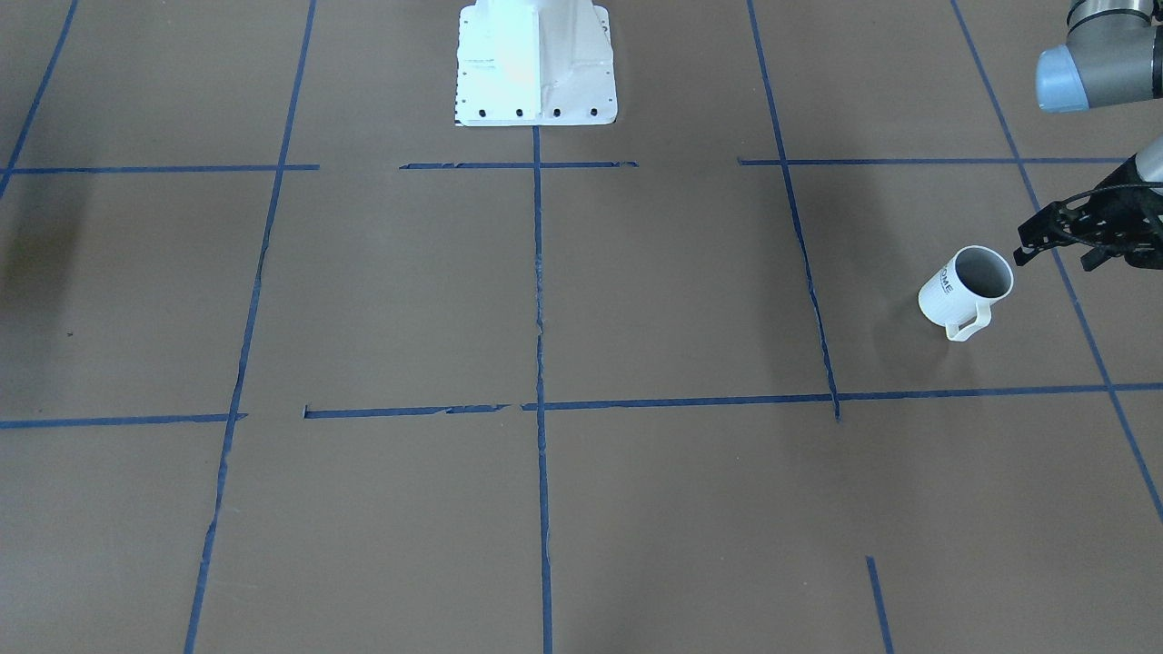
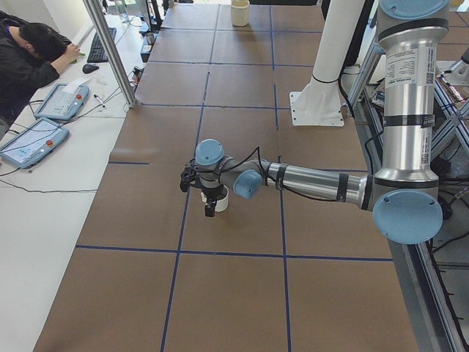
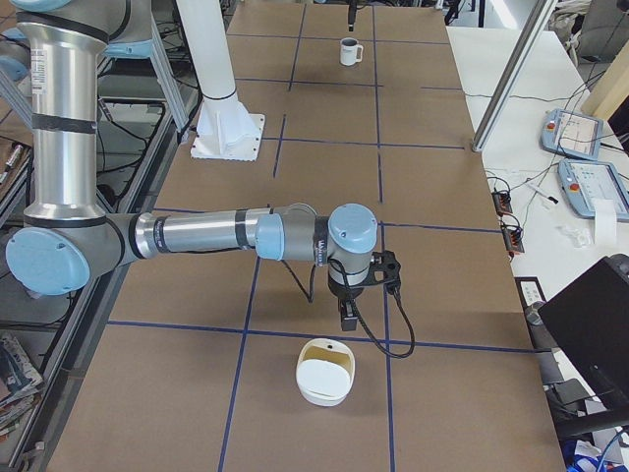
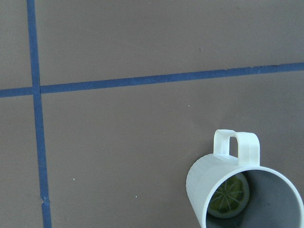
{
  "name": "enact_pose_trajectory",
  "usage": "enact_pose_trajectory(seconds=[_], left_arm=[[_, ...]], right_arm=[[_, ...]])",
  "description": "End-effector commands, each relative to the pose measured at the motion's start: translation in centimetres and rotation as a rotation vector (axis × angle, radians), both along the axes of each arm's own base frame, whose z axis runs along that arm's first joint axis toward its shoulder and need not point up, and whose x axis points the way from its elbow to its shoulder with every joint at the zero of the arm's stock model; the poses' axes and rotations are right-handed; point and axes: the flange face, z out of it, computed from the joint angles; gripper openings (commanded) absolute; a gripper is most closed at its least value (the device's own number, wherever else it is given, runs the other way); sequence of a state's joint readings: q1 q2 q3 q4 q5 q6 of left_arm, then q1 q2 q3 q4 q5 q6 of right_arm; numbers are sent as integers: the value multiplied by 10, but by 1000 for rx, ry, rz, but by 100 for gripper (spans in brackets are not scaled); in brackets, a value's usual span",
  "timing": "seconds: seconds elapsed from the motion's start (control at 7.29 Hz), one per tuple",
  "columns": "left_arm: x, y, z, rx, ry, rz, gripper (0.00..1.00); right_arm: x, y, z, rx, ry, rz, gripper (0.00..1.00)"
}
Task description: Left arm hands cup to right arm to dump lemon
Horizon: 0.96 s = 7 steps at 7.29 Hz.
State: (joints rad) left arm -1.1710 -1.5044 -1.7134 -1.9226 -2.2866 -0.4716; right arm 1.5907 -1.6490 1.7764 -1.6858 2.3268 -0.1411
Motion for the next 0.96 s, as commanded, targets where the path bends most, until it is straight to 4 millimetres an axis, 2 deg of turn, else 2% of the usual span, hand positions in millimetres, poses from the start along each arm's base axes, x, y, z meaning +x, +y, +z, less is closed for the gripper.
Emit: enact_pose_trajectory(seconds=[0.0,0.27,0.41,0.55,0.69,0.82], left_arm=[[17,-1,9,-33,-6,15,100],[27,-2,6,-57,-2,3,100],[27,-3,4,-98,-2,-40,72],[32,-11,-6,-111,8,-68,16],[32,-10,-7,-102,11,-66,5],[32,-9,-6,-88,17,-66,5]], right_arm=[[0,1,1,-1,0,-1,100],[0,1,1,-2,-5,-1,100],[0,2,2,-2,-6,-2,100],[-1,2,2,-2,-8,-2,100],[-1,2,1,-1,-6,-2,100],[-1,3,2,-2,-8,-2,100]])
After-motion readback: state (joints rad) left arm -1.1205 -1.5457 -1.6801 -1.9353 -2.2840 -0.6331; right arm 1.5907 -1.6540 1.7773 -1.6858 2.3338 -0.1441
